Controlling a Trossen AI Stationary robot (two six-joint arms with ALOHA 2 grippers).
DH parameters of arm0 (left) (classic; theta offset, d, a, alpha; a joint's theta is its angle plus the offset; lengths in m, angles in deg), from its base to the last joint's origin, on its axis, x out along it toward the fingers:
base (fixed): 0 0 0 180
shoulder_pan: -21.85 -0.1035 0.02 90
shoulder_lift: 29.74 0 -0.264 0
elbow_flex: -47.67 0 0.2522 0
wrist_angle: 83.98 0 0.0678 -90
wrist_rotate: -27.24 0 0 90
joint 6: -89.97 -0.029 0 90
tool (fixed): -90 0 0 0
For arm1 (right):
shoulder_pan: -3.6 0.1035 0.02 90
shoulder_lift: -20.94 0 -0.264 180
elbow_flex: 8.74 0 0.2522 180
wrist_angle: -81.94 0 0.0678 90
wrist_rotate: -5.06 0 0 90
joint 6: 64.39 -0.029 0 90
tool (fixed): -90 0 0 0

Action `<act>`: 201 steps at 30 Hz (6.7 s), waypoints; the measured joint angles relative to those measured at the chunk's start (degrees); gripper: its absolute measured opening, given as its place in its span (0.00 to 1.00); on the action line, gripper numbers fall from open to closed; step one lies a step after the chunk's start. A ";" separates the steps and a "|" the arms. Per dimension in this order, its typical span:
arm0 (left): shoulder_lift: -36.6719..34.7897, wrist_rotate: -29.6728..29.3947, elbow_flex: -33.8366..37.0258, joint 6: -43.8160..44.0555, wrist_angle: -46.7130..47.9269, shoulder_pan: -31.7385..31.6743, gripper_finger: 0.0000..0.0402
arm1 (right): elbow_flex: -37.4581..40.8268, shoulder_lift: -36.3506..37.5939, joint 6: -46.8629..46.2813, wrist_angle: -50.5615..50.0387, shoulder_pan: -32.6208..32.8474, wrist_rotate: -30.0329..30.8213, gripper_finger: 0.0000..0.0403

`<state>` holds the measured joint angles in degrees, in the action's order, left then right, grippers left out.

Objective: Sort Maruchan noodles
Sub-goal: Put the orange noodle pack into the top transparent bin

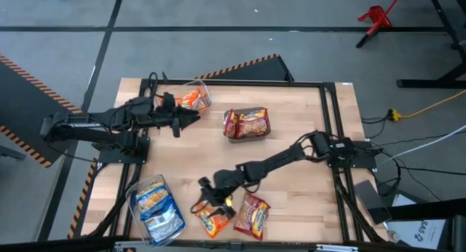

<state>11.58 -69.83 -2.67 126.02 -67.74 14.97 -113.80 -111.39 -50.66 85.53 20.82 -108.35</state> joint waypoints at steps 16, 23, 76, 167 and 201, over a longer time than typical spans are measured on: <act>-0.02 -2.92 0.00 -0.63 2.08 3.70 0.40 | -11.02 -9.48 4.18 -17.12 -2.72 -0.55 0.94; -0.02 -3.11 0.00 -0.66 2.28 3.68 0.40 | -11.35 -10.40 1.72 -20.83 -2.67 -1.52 0.77; 3.55 1.53 -0.11 -14.99 -12.66 6.25 0.53 | -10.91 36.72 16.80 -55.34 -9.75 36.20 0.04; 8.54 -47.20 0.86 14.30 2.40 -4.87 0.16 | -11.02 55.57 4.07 -75.49 -9.75 50.85 0.56; 1.81 -33.09 33.09 24.90 -41.11 -16.36 0.16 | -10.93 54.22 -3.02 -86.42 -9.75 43.24 0.56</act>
<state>13.40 -102.93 30.43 150.92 -108.85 -1.39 -124.73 -57.17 -53.69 -0.90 11.06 -65.11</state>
